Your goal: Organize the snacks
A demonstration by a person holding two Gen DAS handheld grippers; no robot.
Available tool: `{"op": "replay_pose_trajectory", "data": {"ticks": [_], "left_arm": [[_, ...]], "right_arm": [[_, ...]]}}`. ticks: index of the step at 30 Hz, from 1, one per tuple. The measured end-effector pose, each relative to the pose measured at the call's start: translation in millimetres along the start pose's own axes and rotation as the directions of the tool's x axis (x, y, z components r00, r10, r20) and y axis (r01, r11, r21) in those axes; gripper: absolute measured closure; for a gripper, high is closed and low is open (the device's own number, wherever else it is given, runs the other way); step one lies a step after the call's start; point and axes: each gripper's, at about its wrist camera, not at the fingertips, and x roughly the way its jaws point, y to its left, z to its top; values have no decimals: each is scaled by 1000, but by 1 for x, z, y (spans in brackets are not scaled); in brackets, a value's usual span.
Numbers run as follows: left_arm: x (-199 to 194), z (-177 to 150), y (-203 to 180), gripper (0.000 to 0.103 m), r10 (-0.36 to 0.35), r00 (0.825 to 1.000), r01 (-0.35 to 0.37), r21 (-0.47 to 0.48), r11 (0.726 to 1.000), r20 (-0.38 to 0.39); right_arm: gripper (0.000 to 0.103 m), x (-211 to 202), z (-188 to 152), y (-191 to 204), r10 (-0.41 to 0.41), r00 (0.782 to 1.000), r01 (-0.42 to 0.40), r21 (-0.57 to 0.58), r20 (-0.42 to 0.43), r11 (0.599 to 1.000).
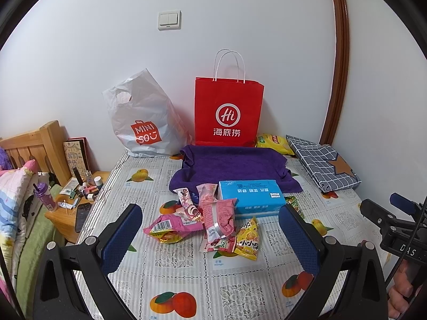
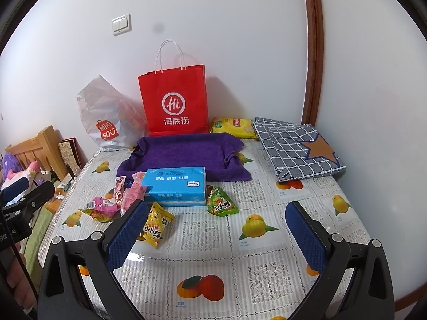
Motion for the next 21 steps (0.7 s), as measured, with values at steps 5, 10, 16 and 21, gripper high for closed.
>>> {"op": "replay_pose_trajectory", "data": {"ticks": [5, 10, 16, 21], "left_arm": [[0, 0, 0, 0, 0, 1000, 0, 0, 1000, 0], [-1, -1, 0, 0, 0, 1000, 0, 3, 1000, 7], [1, -2, -5, 0, -6, 1000, 6, 7, 1000, 7], [9, -2, -6, 0, -3, 1000, 3, 11, 1000, -3]], "right_arm": [[1, -1, -1, 2, -1, 1000, 1, -2, -2, 1000], [1, -1, -2, 4, -3, 1000, 3, -3, -1, 1000], [1, 2, -5, 5, 3, 1000, -3, -11, -2, 1000], [1, 10, -8, 10, -25, 1000, 25, -35, -8, 999]]}}
